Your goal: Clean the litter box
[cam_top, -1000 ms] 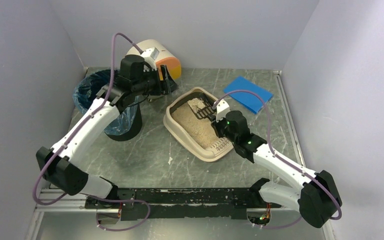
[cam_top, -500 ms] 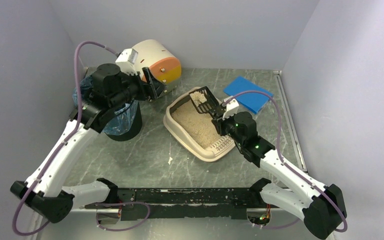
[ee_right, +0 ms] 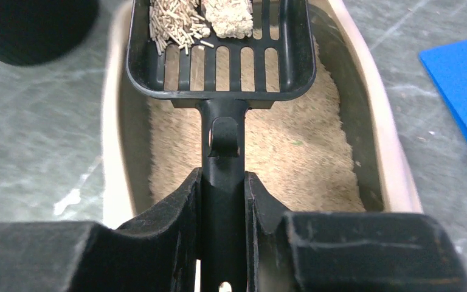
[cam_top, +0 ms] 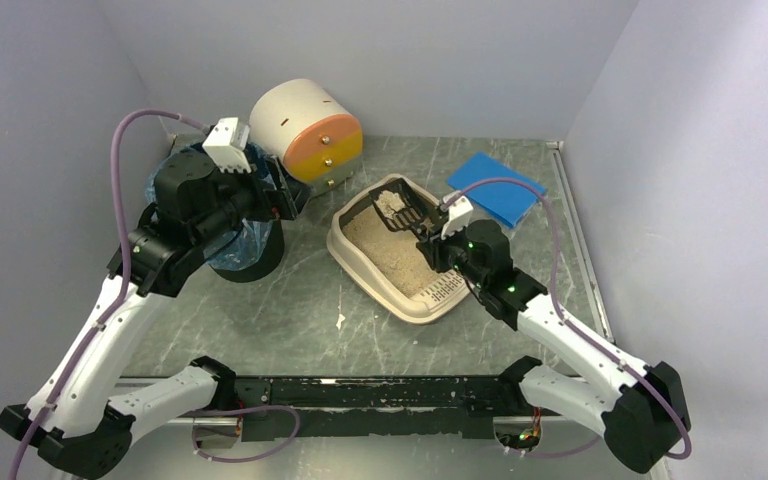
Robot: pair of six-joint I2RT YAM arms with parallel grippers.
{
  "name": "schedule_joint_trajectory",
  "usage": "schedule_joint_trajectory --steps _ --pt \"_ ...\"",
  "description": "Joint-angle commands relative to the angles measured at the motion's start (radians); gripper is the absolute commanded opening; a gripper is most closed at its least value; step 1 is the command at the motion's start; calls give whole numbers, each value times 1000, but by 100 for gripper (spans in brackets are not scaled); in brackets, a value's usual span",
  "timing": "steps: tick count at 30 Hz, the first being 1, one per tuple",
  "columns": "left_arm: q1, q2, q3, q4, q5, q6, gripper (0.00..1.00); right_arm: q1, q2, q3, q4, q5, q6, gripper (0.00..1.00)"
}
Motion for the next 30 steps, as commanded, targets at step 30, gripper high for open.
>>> schedule_joint_trajectory --steps 30 --pt "5 -89 122 -104 -210 125 99 27 186 155 -128 116 -215 0"
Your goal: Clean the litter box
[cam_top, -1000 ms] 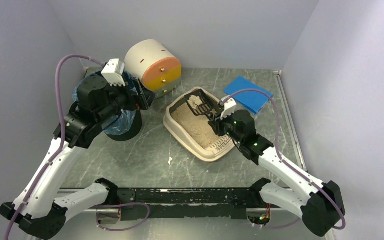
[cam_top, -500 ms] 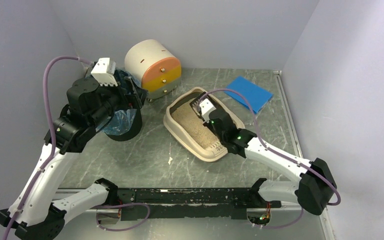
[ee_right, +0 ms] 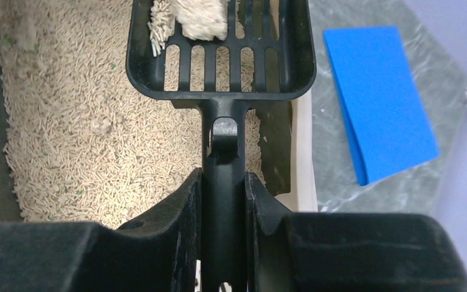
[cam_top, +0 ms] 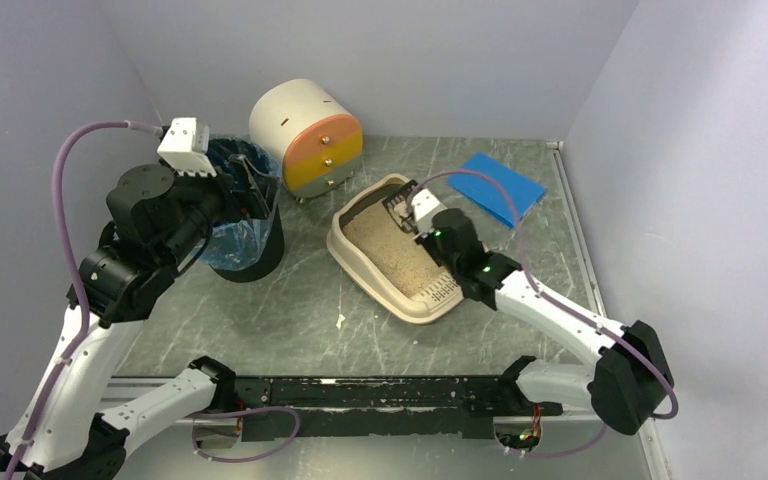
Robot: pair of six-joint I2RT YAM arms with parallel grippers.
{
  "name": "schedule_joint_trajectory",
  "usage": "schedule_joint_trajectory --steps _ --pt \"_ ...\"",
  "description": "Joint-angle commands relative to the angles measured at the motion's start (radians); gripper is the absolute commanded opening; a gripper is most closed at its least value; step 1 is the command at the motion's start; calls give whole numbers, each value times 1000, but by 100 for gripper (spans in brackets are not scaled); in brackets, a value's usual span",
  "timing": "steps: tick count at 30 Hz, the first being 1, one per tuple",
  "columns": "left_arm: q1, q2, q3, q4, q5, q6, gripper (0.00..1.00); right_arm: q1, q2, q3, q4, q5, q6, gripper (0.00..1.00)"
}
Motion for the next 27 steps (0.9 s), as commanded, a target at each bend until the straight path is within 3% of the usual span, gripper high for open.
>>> schedule_joint_trajectory --steps 1,4,8,14,27 --pt "6 10 50 -24 -21 20 99 -161 -51 -18 72 -385 205 0" --pt "5 2 51 -21 -21 20 98 -165 -15 18 5 -412 208 0" --pt "5 -2 50 -20 -21 19 99 -148 -18 22 -24 -279 142 0" --pt "5 7 76 -23 -33 28 99 -125 -22 39 -26 -204 88 0" --pt "5 -12 60 -18 -69 41 99 -78 -7 72 -12 -232 125 0"
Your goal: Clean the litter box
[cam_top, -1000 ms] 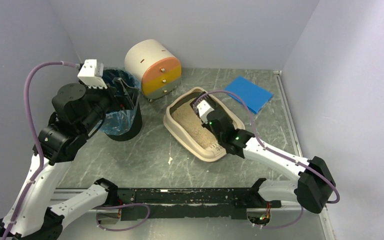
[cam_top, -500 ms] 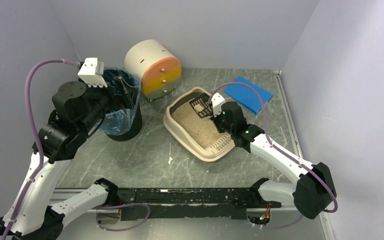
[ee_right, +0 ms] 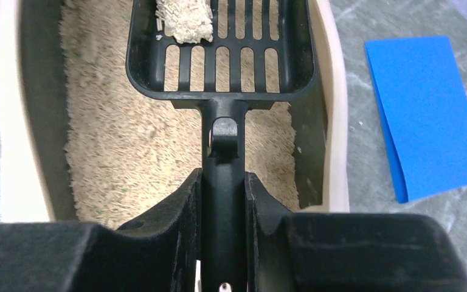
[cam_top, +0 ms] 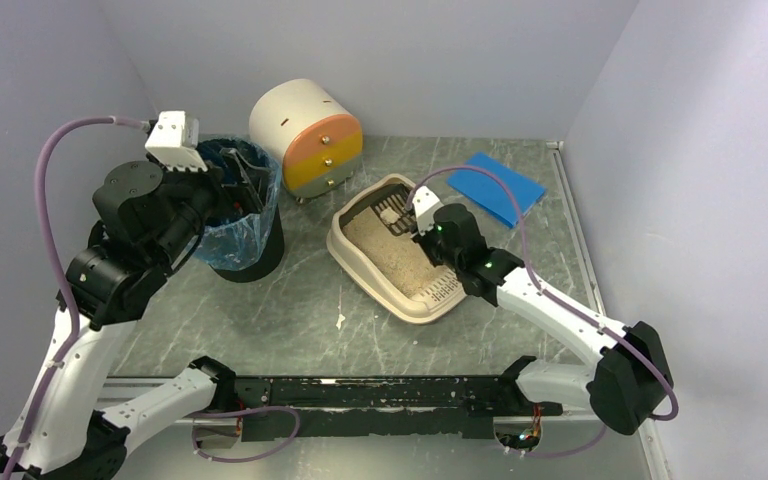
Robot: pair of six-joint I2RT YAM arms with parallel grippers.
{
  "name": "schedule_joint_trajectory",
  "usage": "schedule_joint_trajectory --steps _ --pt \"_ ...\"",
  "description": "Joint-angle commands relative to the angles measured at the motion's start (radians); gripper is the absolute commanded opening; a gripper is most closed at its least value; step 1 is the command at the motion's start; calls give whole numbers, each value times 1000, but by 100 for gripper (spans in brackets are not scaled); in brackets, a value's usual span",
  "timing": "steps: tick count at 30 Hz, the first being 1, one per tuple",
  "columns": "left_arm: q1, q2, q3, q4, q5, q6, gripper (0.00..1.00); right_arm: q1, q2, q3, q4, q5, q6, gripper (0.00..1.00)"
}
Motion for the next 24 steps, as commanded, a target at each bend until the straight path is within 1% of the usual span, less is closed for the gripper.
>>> schedule_joint_trajectory --steps 1,2,4,5,8,11,13,15,19,24 --pt "5 -33 -17 13 -30 12 98 4 -8 30 53 -31 27 0" --pt "6 -36 -19 14 -33 12 98 10 -19 23 65 -34 20 0" --pt "5 -39 -19 12 -36 12 99 46 6 57 9 20 20 0" --pt "5 -39 -15 8 -38 13 99 43 23 76 -18 17 33 0" --pt "5 -45 -16 6 -38 16 98 35 -12 56 26 1 11 0" --pt "5 -55 -21 4 -43 17 98 30 -2 86 -14 24 43 0" --pt "5 -61 -23 2 -44 15 99 33 -1 88 -21 20 27 0" --pt "5 -67 -26 2 -44 15 98 41 17 107 -61 29 40 0" --pt "5 -77 -30 -5 -46 14 99 34 1 112 -60 3 40 0" --pt "5 -89 -29 -13 -57 15 99 34 13 161 -121 -23 69 0"
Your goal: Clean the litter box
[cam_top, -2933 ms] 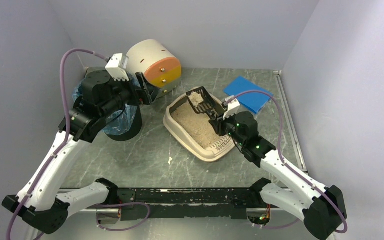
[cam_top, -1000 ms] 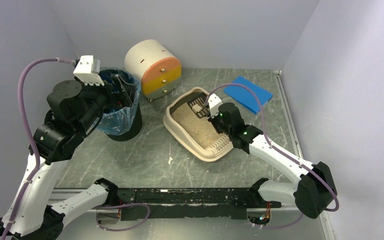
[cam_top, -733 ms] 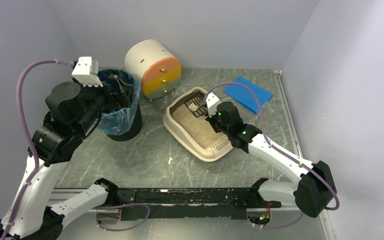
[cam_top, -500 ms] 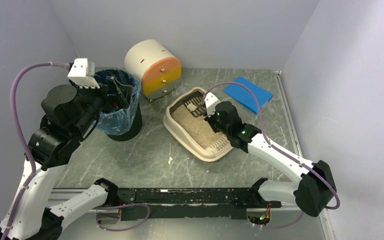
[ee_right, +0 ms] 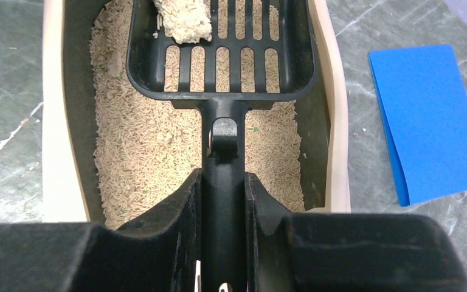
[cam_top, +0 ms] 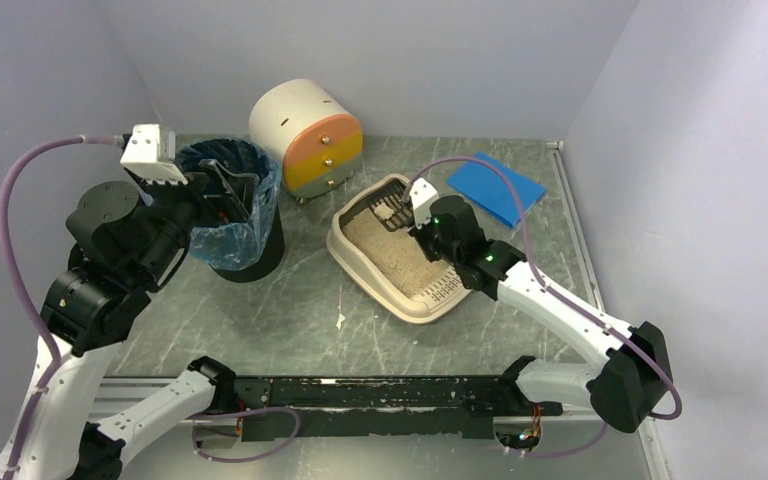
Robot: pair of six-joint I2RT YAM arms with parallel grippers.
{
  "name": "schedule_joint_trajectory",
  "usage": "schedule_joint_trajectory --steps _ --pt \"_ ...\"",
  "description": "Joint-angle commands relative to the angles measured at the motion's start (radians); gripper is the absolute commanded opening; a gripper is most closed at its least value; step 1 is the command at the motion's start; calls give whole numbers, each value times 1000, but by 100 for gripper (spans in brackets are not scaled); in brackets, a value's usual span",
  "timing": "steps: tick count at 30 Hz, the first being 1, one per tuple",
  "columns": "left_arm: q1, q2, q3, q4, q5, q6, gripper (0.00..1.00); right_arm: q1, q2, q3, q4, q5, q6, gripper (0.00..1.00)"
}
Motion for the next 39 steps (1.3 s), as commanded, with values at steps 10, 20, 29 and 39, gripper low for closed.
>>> schedule_joint_trajectory --steps 10,20,29,39 --pt "6 -54 -47 -15 -34 2 98 2 -6 133 -98 -34 92 0" --pt "5 -71 -58 -27 -36 -5 99 3 -2 179 -157 -58 95 0" --pt "5 -115 -84 -25 -58 -22 98 23 64 363 -229 -95 105 0" --pt "5 -141 -62 -56 -58 -63 99 126 224 678 -296 -68 63 0"
